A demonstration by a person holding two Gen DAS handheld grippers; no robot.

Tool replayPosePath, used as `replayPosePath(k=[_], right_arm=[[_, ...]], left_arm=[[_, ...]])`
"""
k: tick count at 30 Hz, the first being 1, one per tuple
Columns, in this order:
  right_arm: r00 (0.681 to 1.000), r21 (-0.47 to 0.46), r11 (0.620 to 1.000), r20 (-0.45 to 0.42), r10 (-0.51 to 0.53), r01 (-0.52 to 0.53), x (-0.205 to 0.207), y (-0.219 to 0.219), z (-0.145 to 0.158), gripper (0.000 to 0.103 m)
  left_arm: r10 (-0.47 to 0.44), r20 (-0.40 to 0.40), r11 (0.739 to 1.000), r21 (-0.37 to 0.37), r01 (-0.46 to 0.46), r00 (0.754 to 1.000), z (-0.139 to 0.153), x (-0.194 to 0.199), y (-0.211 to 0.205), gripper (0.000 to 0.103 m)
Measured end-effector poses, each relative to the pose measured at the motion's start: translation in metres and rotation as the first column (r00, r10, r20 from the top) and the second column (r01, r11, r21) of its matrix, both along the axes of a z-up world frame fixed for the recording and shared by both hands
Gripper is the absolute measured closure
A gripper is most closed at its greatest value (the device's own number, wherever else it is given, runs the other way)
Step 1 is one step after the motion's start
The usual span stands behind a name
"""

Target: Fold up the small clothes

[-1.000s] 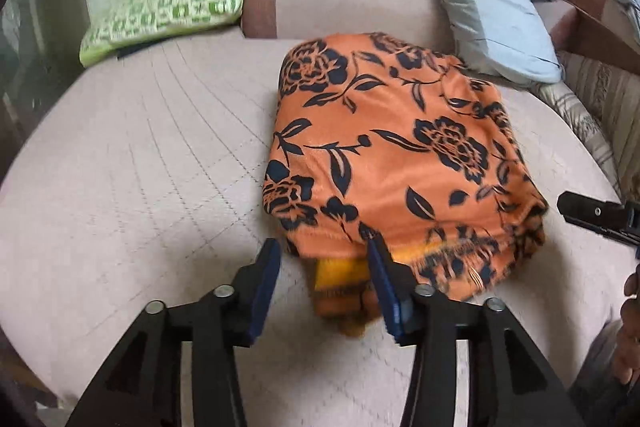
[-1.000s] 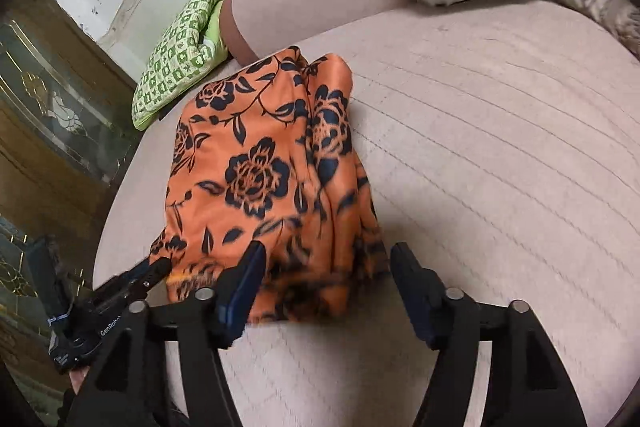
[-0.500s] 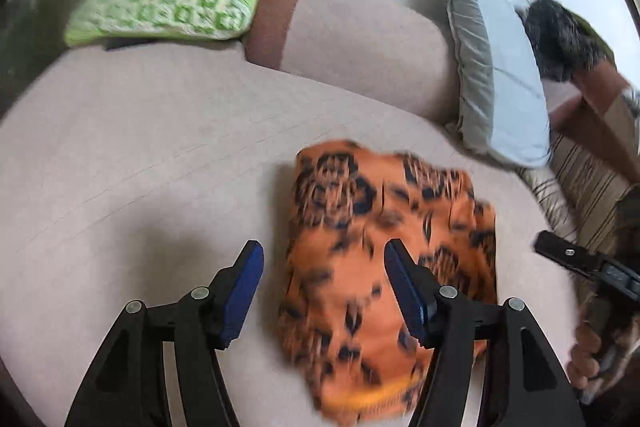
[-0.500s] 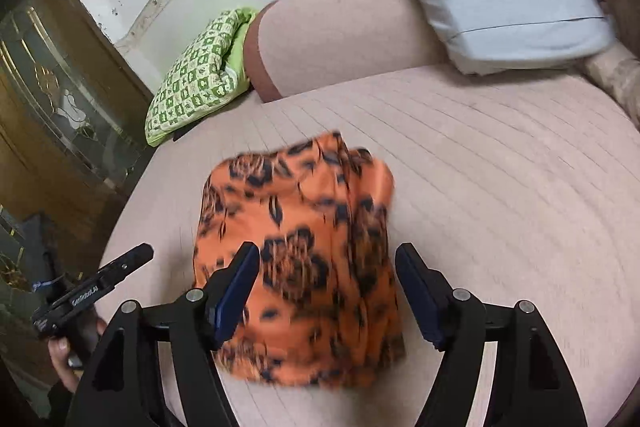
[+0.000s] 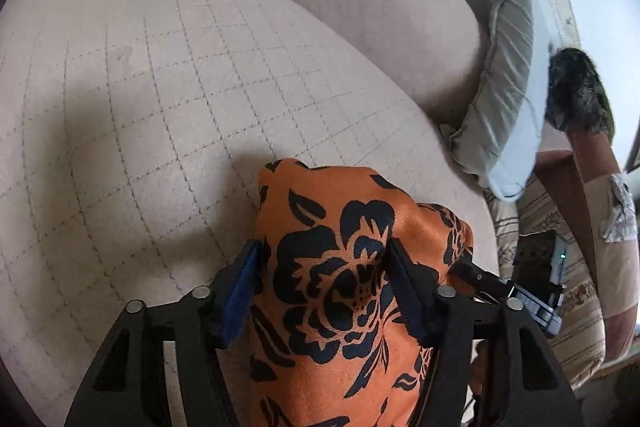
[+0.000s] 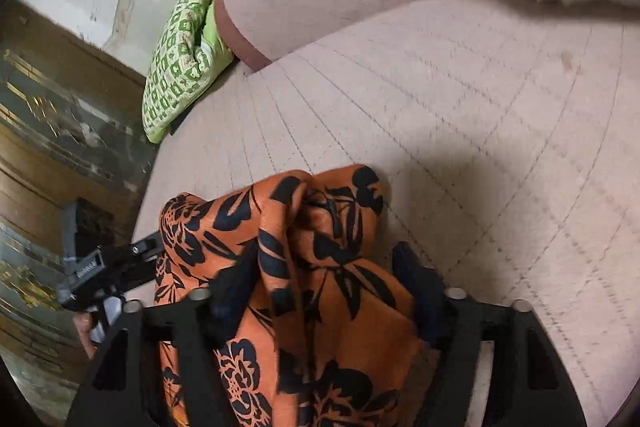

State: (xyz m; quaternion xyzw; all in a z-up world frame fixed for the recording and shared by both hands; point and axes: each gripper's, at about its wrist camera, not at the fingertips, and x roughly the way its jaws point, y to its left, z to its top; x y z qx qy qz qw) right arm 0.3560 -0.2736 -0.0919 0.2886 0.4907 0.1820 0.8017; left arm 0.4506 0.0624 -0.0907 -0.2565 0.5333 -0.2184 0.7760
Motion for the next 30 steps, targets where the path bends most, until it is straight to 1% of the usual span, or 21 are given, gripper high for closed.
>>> replayPosePath(k=[1,2,3,4,5,7,8,10,12,13,15,16,17,18,19,21,24,25,26,28,30], right_arm=[[1.000,-0.015,1.000,0.009,0.002,-0.002,0.000,0.001,0.003,0.067],[1.000,-0.040,0.999,0.018,0.001,0.000,-0.001,0.003,0.006,0.077],[1.000,-0.036,0.999,0.021,-0.004,0.004,-0.003,0.002,0.010,0.079],[1.000,-0.019,1.000,0.026,-0.012,0.012,-0.005,0.001,0.015,0.083],[0.999,-0.016,1.000,0.038,-0.018,0.019,-0.009,-0.001,0.022,0.084],[0.997,-0.028,0.999,0.073,-0.031,0.033,-0.014,-0.004,0.033,0.085],[0.997,-0.044,0.998,0.071,-0.037,0.040,-0.013,-0.006,0.031,0.085],[0.998,-0.099,0.993,0.025,-0.063,0.065,-0.005,-0.007,0.009,0.085],[0.999,-0.121,0.992,0.002,-0.045,0.045,-0.003,0.000,-0.004,0.076],[0.998,-0.133,0.989,0.002,-0.057,0.057,-0.005,0.001,0.002,0.068],[0.997,-0.140,0.988,0.051,-0.060,0.066,-0.014,0.000,0.023,0.066],[0.993,-0.141,0.986,0.094,-0.073,0.086,-0.025,-0.003,0.040,0.064],[0.990,-0.147,0.984,0.112,-0.081,0.097,-0.033,-0.005,0.049,0.055],[0.987,-0.157,0.982,0.134,-0.085,0.106,-0.045,-0.005,0.063,0.051],[0.985,-0.156,0.982,0.148,-0.084,0.107,-0.053,-0.004,0.069,0.051],[0.984,-0.154,0.982,0.159,-0.081,0.105,-0.084,0.002,0.076,0.051],[0.987,-0.176,0.978,0.134,-0.088,0.112,-0.122,0.011,0.063,0.053],[0.989,-0.177,0.977,0.110,-0.100,0.118,-0.139,0.010,0.053,0.058],[0.990,-0.173,0.978,0.094,-0.101,0.116,-0.149,0.013,0.046,0.067],[0.994,-0.186,0.978,0.064,-0.084,0.095,-0.163,0.021,0.037,0.076],[0.994,-0.229,0.968,0.067,-0.087,0.100,-0.176,0.030,0.037,0.077]], left_arm=[[-0.007,0.012,1.000,0.008,0.007,1.000,0.001,0.002,-0.002,0.057],[-0.011,0.026,1.000,0.015,0.011,1.000,0.004,-0.001,-0.004,0.062],[-0.021,0.054,1.000,0.016,0.020,0.998,0.012,-0.005,-0.004,0.067],[-0.027,0.078,1.000,0.007,0.027,0.997,0.020,-0.007,-0.005,0.067],[-0.048,0.142,0.999,0.004,0.047,0.989,0.031,-0.010,-0.007,0.067],[-0.058,0.177,0.998,0.019,0.055,0.983,0.034,-0.013,-0.012,0.066],[-0.053,0.162,0.998,0.027,0.049,0.985,0.028,-0.011,-0.015,0.064],[-0.048,0.134,0.992,0.123,0.032,0.990,0.008,-0.010,-0.025,0.056],[-0.033,0.155,0.986,0.169,0.007,0.987,0.006,-0.013,-0.025,0.047],[-0.034,0.153,0.986,0.167,0.009,0.988,0.010,-0.014,-0.024,0.047],[-0.024,0.150,0.987,0.159,0.000,0.988,0.025,-0.020,-0.016,0.050],[-0.014,0.152,0.985,0.173,-0.013,0.988,0.030,-0.023,-0.014,0.050],[0.000,0.160,0.979,0.202,-0.033,0.987,0.038,-0.033,-0.009,0.049],[0.002,0.170,0.971,0.234,-0.042,0.985,0.043,-0.042,-0.007,0.049],[0.003,0.176,0.964,0.260,-0.050,0.984,0.047,-0.052,-0.006,0.049],[0.005,0.178,0.952,0.300,-0.059,0.984,0.048,-0.078,-0.004,0.049],[-0.001,0.154,0.949,0.311,-0.048,0.988,0.039,-0.110,-0.008,0.049],[-0.004,0.144,0.951,0.307,-0.041,0.990,0.034,-0.120,-0.010,0.050],[-0.001,0.133,0.953,0.302,-0.040,0.991,0.031,-0.130,-0.010,0.051],[0.000,0.113,0.951,0.308,-0.035,0.994,0.026,-0.145,-0.011,0.054],[0.002,0.113,0.956,0.290,-0.036,0.994,0.024,-0.157,-0.008,0.058]])
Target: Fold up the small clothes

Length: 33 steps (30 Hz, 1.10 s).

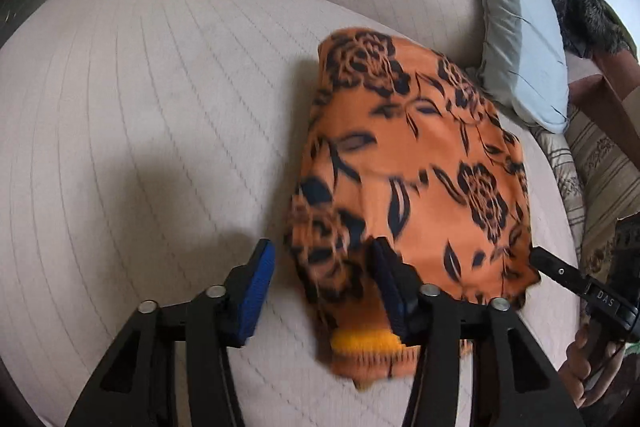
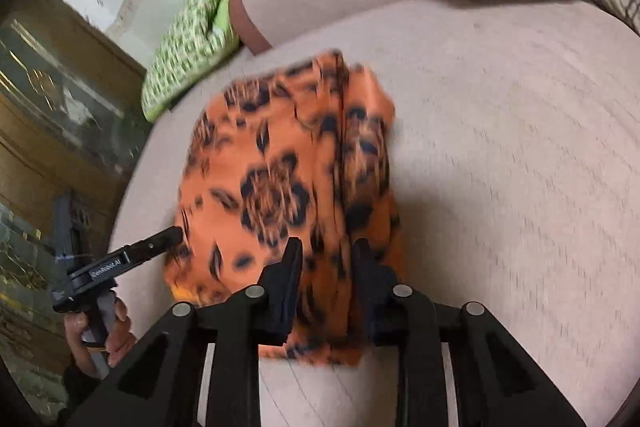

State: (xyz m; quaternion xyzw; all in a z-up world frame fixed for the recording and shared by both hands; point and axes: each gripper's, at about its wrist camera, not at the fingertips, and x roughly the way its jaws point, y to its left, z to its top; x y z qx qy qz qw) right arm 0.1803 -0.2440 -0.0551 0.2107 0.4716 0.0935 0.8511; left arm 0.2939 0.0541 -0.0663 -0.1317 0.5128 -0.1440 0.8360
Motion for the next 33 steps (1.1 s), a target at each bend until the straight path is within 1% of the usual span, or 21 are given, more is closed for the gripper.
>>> replayPosePath(k=[2,3,4,5,6,7,8,10,11,14,17,18,19,20,22,23,24,25,26,28,33], right_arm=[[1.000,-0.065,0.998,-0.013,0.007,-0.008,-0.006,0.007,0.000,0.075],[1.000,-0.084,0.996,-0.021,0.004,-0.005,-0.008,0.010,-0.003,0.076],[1.000,-0.086,0.996,-0.028,0.007,-0.010,-0.008,0.011,-0.006,0.080],[0.999,-0.101,0.995,-0.035,0.007,-0.011,-0.006,0.014,-0.007,0.087],[0.999,-0.097,0.995,-0.038,-0.003,-0.001,-0.006,0.011,-0.006,0.088],[0.999,-0.075,0.997,-0.032,-0.004,0.002,-0.005,0.009,-0.003,0.090],[1.000,-0.063,0.998,-0.014,-0.007,0.006,-0.006,0.006,0.003,0.092],[1.000,-0.089,0.996,0.015,-0.026,0.028,-0.012,0.001,0.012,0.093],[1.000,-0.104,0.994,0.007,-0.029,0.030,-0.011,-0.001,0.011,0.093],[0.996,-0.137,0.990,-0.069,-0.051,0.042,0.002,-0.002,-0.017,0.093],[0.996,-0.147,0.988,-0.062,-0.056,0.046,0.004,-0.002,-0.015,0.093],[0.997,-0.153,0.987,-0.065,-0.050,0.040,0.004,-0.001,-0.016,0.092],[0.997,-0.168,0.985,-0.067,-0.049,0.037,0.003,-0.002,-0.019,0.088],[0.996,-0.162,0.986,-0.063,-0.057,0.046,0.001,-0.004,-0.019,0.074],[0.996,-0.107,0.992,-0.055,-0.070,0.064,-0.007,-0.012,-0.016,0.062],[0.997,-0.061,0.996,-0.033,-0.075,0.072,-0.015,-0.017,-0.011,0.059],[0.996,-0.038,0.996,-0.015,-0.084,0.084,-0.022,-0.020,-0.008,0.056],[0.995,-0.025,0.995,0.008,-0.099,0.099,-0.027,-0.018,-0.004,0.048],[0.993,-0.026,0.994,0.030,-0.110,0.111,-0.035,-0.016,0.000,0.044],[0.992,-0.059,0.991,0.051,-0.115,0.118,-0.051,-0.006,0.004,0.042],[0.994,-0.130,0.986,0.056,-0.098,0.105,-0.088,0.023,0.002,0.042]], left_arm=[[-0.004,0.006,1.000,-0.016,0.004,1.000,-0.003,-0.010,0.001,0.059],[-0.010,0.020,1.000,-0.008,0.010,1.000,-0.004,-0.011,-0.002,0.063],[-0.010,0.026,1.000,-0.001,0.010,1.000,-0.007,-0.009,-0.002,0.069],[-0.009,0.015,1.000,-0.013,0.009,1.000,-0.010,-0.009,-0.003,0.074],[-0.016,0.008,0.999,-0.034,0.017,1.000,-0.013,-0.009,-0.002,0.087],[-0.025,0.016,0.998,-0.048,0.025,1.000,-0.013,-0.011,-0.002,0.090],[-0.024,0.035,0.999,-0.032,0.025,0.999,-0.011,-0.013,-0.004,0.091],[-0.037,0.056,0.999,-0.002,0.037,0.998,-0.010,-0.019,-0.006,0.093],[-0.045,0.046,0.999,0.002,0.045,0.998,-0.013,-0.019,-0.006,0.094],[-0.061,0.018,0.998,0.036,0.061,0.998,-0.025,-0.015,-0.012,0.094],[-0.053,0.024,0.998,0.040,0.052,0.998,-0.028,-0.014,-0.009,0.090],[-0.044,0.023,0.998,0.039,0.043,0.999,-0.027,-0.014,-0.008,0.086],[-0.032,0.024,0.999,0.036,0.032,0.999,-0.026,-0.017,-0.005,0.083],[-0.018,0.032,0.999,0.029,0.018,0.999,-0.022,-0.022,-0.001,0.082],[0.016,0.061,0.999,0.035,-0.018,0.998,-0.013,-0.036,0.004,0.068],[0.033,0.098,0.997,0.061,-0.039,0.995,-0.007,-0.049,0.005,0.063],[0.040,0.127,0.994,0.100,-0.053,0.991,-0.004,-0.058,0.004,0.056],[0.041,0.145,0.989,0.134,-0.061,0.989,-0.002,-0.065,0.002,0.054],[0.038,0.169,0.982,0.177,-0.069,0.985,0.000,-0.074,-0.002,0.054],[0.022,0.194,0.970,0.235,-0.068,0.981,0.002,-0.092,-0.012,0.054],[-0.046,0.252,0.951,0.309,-0.035,0.967,0.015,-0.143,-0.033,0.052]])
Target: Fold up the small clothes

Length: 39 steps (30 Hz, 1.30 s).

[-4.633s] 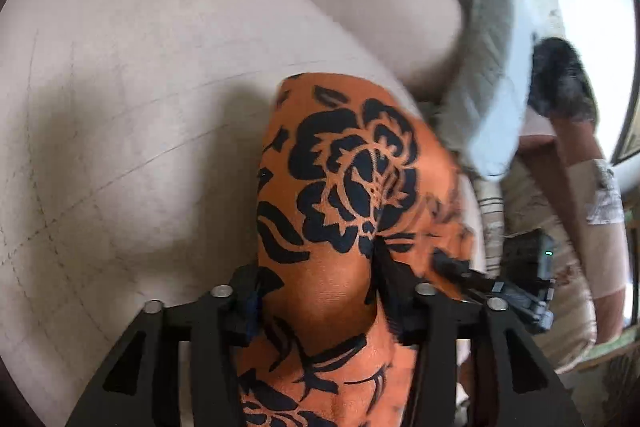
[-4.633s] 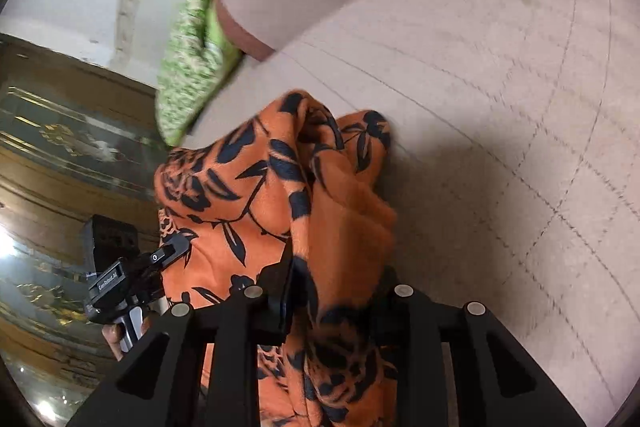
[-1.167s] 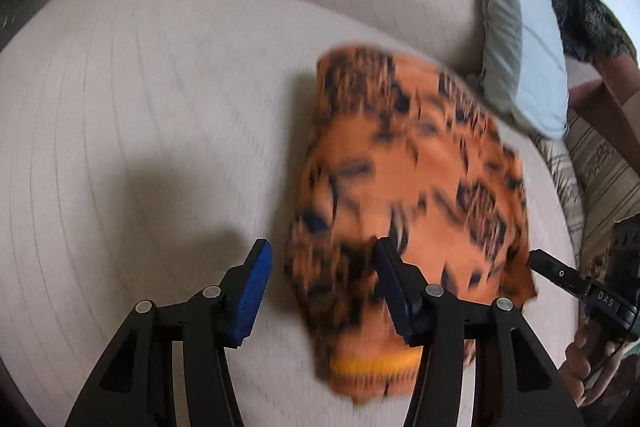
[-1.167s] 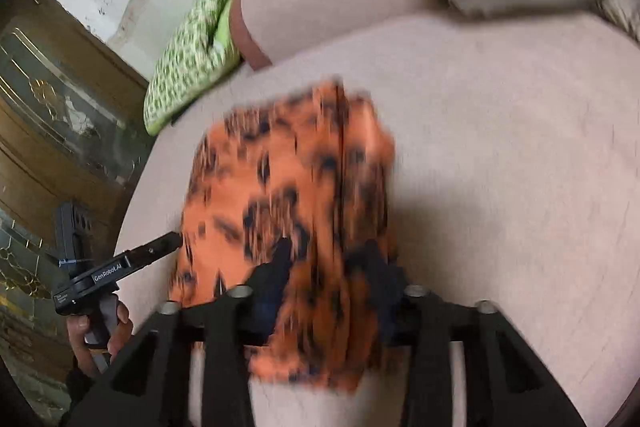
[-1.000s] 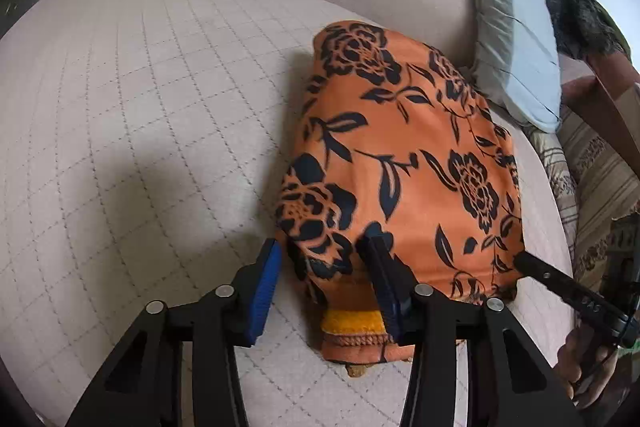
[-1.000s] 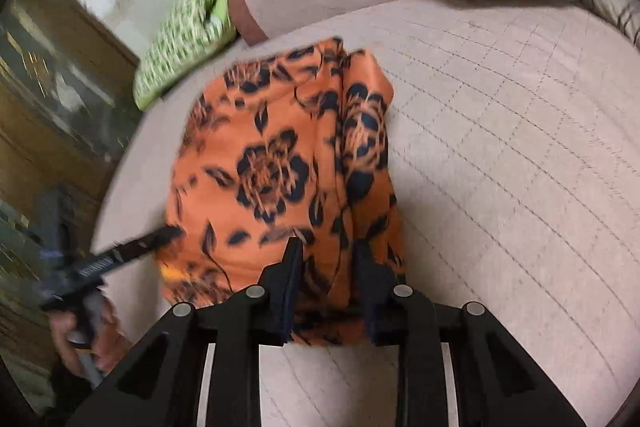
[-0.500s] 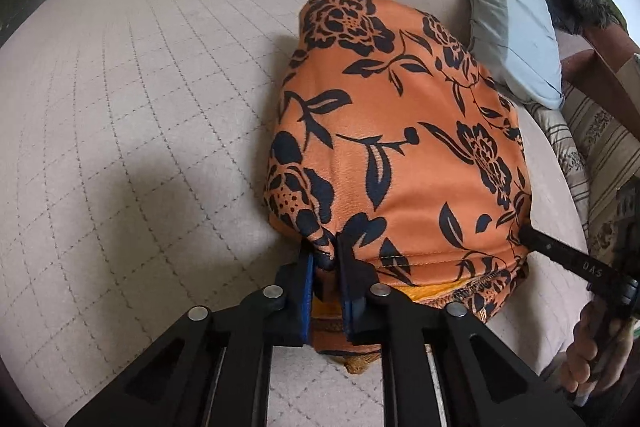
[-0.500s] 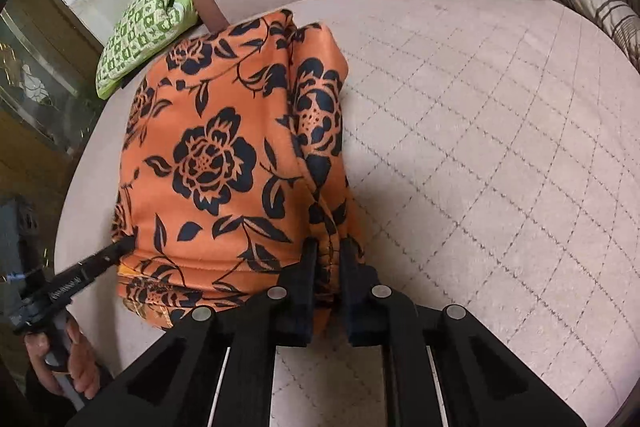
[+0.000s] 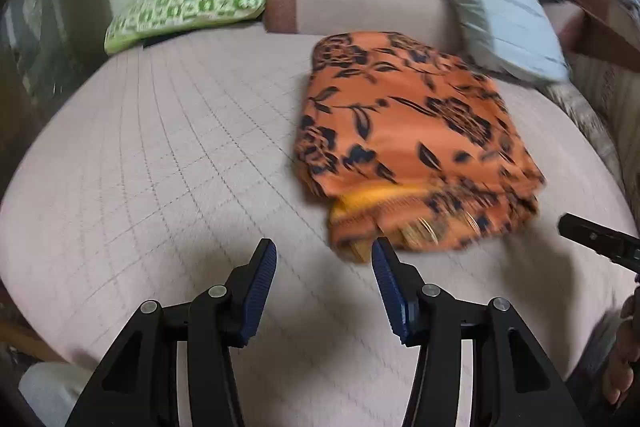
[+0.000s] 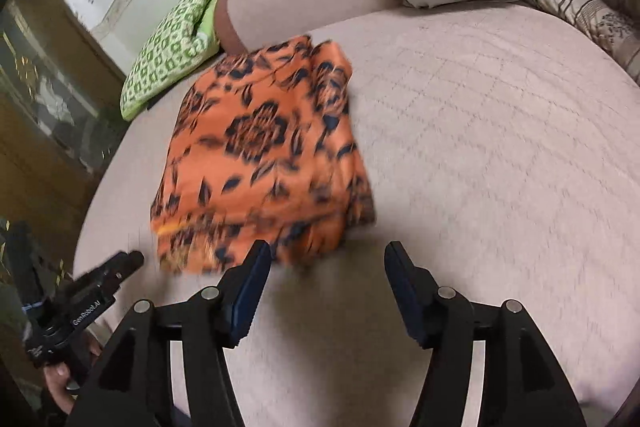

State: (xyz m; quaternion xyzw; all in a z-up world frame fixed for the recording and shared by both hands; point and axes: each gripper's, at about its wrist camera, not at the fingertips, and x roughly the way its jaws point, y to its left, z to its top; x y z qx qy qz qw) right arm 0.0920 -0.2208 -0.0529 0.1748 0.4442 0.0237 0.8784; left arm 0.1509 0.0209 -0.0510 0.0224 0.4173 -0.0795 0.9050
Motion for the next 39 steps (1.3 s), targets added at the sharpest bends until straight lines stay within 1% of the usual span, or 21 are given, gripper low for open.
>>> replayPosePath(k=[2,5,8,11,13,14,19,20,23,24,26,28,30,33,35,37,39], right_arm=[[1.000,-0.029,1.000,-0.009,-0.002,0.002,-0.010,0.006,0.000,0.041],[1.000,-0.064,0.998,0.002,-0.009,0.009,-0.024,0.014,0.006,0.041],[1.000,-0.099,0.995,0.023,-0.016,0.018,-0.040,0.023,0.014,0.039],[0.997,-0.132,0.990,0.053,-0.052,0.059,-0.056,0.032,0.025,0.039],[0.992,-0.156,0.983,0.094,-0.084,0.098,-0.067,0.038,0.032,0.039],[0.990,-0.171,0.979,0.101,-0.097,0.113,-0.070,0.040,0.034,0.038],[0.984,-0.240,0.959,0.133,-0.119,0.149,-0.088,0.054,0.035,0.037],[0.984,-0.225,0.964,0.137,-0.116,0.145,-0.090,0.054,0.035,0.037],[0.984,-0.117,0.986,0.148,-0.101,0.119,-0.094,0.045,0.037,0.037],[0.982,-0.124,0.985,0.160,-0.099,0.119,-0.095,0.045,0.039,0.037],[0.980,-0.167,0.977,0.169,-0.105,0.133,-0.097,0.047,0.040,0.037],[0.981,-0.160,0.980,0.168,-0.092,0.119,-0.097,0.047,0.040,0.037],[0.983,-0.151,0.983,0.167,-0.081,0.107,-0.098,0.048,0.040,0.037],[0.982,-0.159,0.983,0.180,-0.065,0.095,-0.101,0.053,0.041,0.037],[0.978,-0.183,0.979,0.204,-0.050,0.088,-0.105,0.059,0.046,0.037],[0.972,-0.199,0.976,0.232,-0.039,0.086,-0.109,0.064,0.050,0.037],[0.966,-0.205,0.975,0.257,-0.032,0.087,-0.113,0.067,0.055,0.037]], left_arm=[[-0.005,0.010,1.000,0.013,0.005,1.000,0.006,-0.015,-0.002,0.050],[0.004,0.020,1.000,-0.009,-0.004,1.000,0.018,-0.039,0.000,0.049],[0.022,0.056,1.000,-0.014,-0.022,0.998,0.030,-0.062,0.003,0.046],[0.051,0.102,0.998,-0.032,-0.048,0.993,0.039,-0.081,0.012,0.043],[0.072,0.124,0.997,-0.040,-0.068,0.990,0.040,-0.096,0.016,0.040],[0.076,0.128,0.997,-0.039,-0.072,0.989,0.040,-0.100,0.018,0.040],[0.064,0.153,0.998,-0.001,-0.065,0.986,0.040,-0.120,0.016,0.040],[0.060,0.167,0.998,0.021,-0.064,0.984,0.040,-0.126,0.013,0.040],[0.033,0.184,0.997,0.063,-0.045,0.982,0.039,-0.128,0.010,0.040],[0.027,0.183,0.997,0.061,-0.039,0.983,0.040,-0.131,0.009,0.040],[0.009,0.163,0.999,0.043,-0.016,0.987,0.040,-0.128,0.012,0.040],[-0.001,0.149,1.000,0.022,-0.003,0.989,0.043,-0.129,0.013,0.040],[-0.012,0.158,1.000,0.013,0.010,0.987,0.047,-0.131,0.014,0.040],[-0.012,0.187,1.000,0.028,0.007,0.982,0.053,-0.135,0.014,0.040],[-0.004,0.211,0.999,0.033,-0.003,0.977,0.056,-0.139,0.014,0.040],[-0.001,0.245,1.000,0.009,-0.001,0.970,0.062,-0.145,0.017,0.040],[0.004,0.266,1.000,0.000,-0.004,0.964,0.064,-0.149,0.018,0.040]])
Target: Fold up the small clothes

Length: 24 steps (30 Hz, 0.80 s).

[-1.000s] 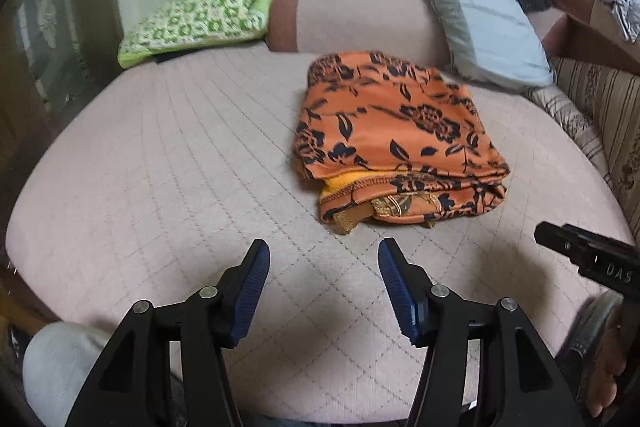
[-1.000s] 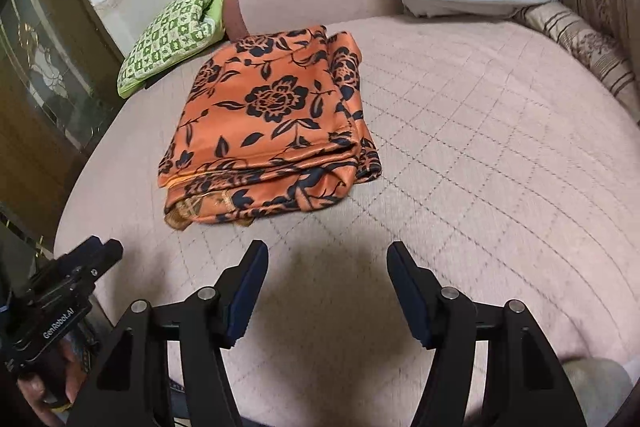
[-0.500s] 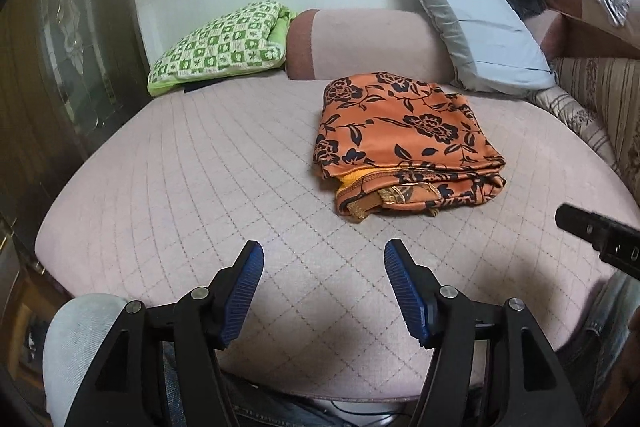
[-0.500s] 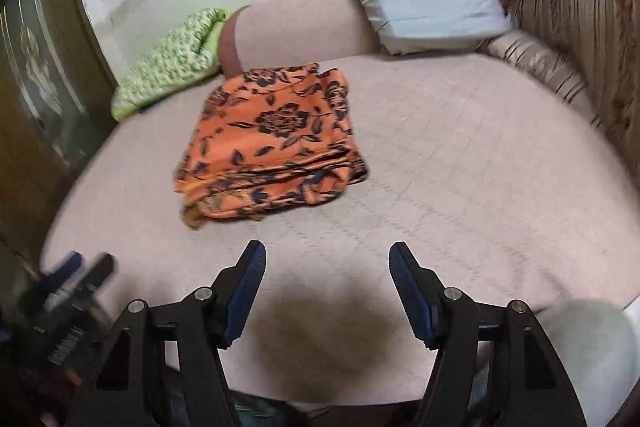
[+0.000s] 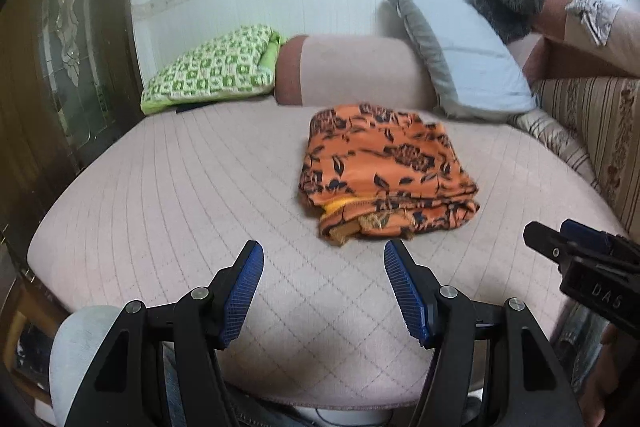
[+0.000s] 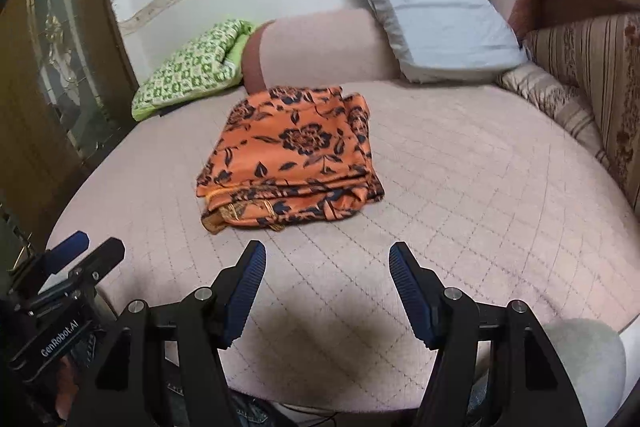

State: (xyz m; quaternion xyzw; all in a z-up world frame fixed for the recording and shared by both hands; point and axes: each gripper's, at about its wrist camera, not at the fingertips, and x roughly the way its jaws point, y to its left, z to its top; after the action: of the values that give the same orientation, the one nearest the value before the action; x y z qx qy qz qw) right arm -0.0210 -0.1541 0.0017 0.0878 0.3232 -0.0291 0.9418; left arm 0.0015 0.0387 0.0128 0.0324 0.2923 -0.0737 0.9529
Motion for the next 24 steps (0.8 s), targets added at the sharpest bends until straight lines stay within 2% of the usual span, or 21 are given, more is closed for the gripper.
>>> replayPosePath(k=[6,24], right_arm=[[1.000,-0.005,1.000,0.024,-0.002,0.002,-0.001,0.000,0.004,0.036],[1.000,0.014,1.000,-0.013,-0.025,0.025,0.006,-0.007,-0.004,0.036]], left_arm=[[0.003,-0.002,1.000,0.008,-0.003,1.000,-0.003,-0.003,-0.001,0.040],[0.003,-0.040,1.000,0.013,-0.003,0.999,-0.006,0.013,0.001,0.035]])
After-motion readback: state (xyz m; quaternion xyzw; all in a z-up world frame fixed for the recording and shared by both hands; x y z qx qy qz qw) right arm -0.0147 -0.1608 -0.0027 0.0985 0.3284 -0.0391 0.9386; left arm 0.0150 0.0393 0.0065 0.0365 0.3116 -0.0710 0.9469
